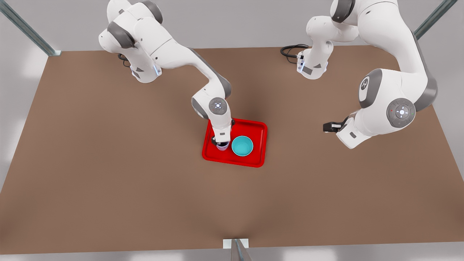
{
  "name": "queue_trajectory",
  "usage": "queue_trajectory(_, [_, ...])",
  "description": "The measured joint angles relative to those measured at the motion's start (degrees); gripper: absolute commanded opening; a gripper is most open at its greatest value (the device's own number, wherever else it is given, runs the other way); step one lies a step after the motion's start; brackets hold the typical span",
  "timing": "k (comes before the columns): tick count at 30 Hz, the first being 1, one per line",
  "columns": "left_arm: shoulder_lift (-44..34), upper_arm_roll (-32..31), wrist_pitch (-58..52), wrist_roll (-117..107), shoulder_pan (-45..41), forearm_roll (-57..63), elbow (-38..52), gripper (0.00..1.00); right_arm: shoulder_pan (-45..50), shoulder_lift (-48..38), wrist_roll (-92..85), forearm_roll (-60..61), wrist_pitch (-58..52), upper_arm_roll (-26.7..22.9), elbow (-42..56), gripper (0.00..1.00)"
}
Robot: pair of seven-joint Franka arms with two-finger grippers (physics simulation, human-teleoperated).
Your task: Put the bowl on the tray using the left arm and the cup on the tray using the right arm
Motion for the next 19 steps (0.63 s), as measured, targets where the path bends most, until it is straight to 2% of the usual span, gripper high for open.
queue_trajectory(2, [0.00, 0.00, -0.01, -0.01, 0.04, 0.00, 0.00, 1.00, -2.33, -1.79, -0.36, 0.67, -2.95, 0.40, 1.32, 1.00])
queue_trajectory(5, [-0.01, 0.00, -0.02, -0.02, -0.03, -0.01, 0.04, 1.00, -10.39, -5.85, -0.82, 1.84, -14.62, -0.83, 7.15, 1.00])
queue_trajectory(6, [-0.01, 0.00, -0.03, -0.02, -0.04, 0.01, 0.04, 1.00, -13.79, -7.03, -0.93, 1.87, -19.45, -3.34, 8.60, 1.00])
queue_trajectory(8, [0.00, 0.00, -0.03, -0.02, -0.04, 0.04, 0.01, 1.00, -21.85, -7.99, -1.62, 0.91, -27.34, -11.32, 9.78, 1.00])
queue_trajectory(10, [0.00, 0.00, -0.03, -0.03, -0.04, 0.05, 0.03, 1.00, -25.69, -9.73, -2.19, -2.33, -33.20, -14.03, 13.54, 1.00])
queue_trajectory(12, [0.00, 0.00, -0.03, -0.05, -0.04, 0.04, 0.07, 1.00, -27.08, -13.80, -2.77, -4.24, -37.68, -14.50, 14.94, 1.00])
queue_trajectory(15, [-0.05, 0.00, -0.05, -0.04, -0.07, 0.08, 0.08, 1.00, -30.33, -20.94, -3.57, -6.12, -42.46, -10.95, 13.90, 1.00])
queue_trajectory(19, [-0.15, 0.07, -0.49, -0.01, -0.03, 0.29, 0.16, 1.00, -33.42, -26.51, -4.48, -7.21, -46.52, -9.65, 11.12, 1.00])
